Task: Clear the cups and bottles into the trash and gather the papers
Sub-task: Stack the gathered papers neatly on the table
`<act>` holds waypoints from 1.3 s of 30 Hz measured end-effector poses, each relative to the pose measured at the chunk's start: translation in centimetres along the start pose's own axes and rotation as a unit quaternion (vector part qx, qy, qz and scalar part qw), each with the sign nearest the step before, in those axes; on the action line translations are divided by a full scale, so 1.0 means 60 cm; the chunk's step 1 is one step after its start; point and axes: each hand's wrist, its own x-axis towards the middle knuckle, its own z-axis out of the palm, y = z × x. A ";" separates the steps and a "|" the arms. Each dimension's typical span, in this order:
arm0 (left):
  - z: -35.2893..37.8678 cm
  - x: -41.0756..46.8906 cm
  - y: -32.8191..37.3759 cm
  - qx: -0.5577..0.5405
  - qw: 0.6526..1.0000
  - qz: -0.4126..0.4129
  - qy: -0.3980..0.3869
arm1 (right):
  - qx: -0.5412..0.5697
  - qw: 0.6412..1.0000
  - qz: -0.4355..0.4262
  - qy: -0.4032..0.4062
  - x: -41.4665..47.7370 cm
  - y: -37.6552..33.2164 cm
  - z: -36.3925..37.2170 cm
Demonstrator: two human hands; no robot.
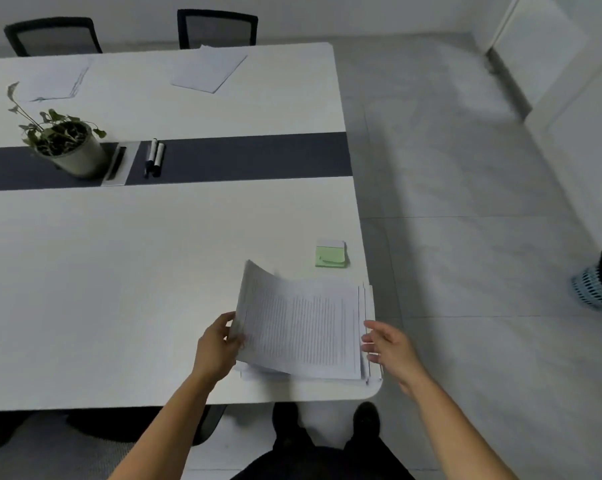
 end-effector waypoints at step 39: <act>0.033 -0.037 0.099 -0.089 0.990 0.102 -0.046 | -0.143 0.978 -0.077 0.131 -0.140 -0.037 -0.059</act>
